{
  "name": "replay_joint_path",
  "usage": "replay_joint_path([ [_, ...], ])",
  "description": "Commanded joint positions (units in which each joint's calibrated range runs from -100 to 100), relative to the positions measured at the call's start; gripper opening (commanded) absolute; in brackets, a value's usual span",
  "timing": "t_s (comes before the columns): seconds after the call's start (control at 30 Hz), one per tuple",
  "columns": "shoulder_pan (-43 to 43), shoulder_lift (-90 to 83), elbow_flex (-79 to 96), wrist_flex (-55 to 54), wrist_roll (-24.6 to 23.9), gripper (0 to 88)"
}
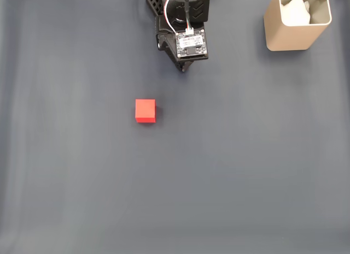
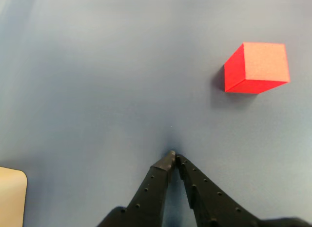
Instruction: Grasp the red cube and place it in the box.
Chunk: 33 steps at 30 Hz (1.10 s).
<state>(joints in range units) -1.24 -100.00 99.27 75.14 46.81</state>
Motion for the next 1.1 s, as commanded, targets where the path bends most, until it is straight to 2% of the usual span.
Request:
replay_joint_path([
  [0.0,-0.36,0.0,0.55,0.89,-0.05,0.2],
  [0.23,-0.14,0.0,0.55,-0.26,0.2,0.2],
  [0.77,0.07,1.3,-6.66,-22.74,-1.32,0.2],
  [1.07,-0.14,6.92,-14.95,-30.29,-1.56,0.2],
])
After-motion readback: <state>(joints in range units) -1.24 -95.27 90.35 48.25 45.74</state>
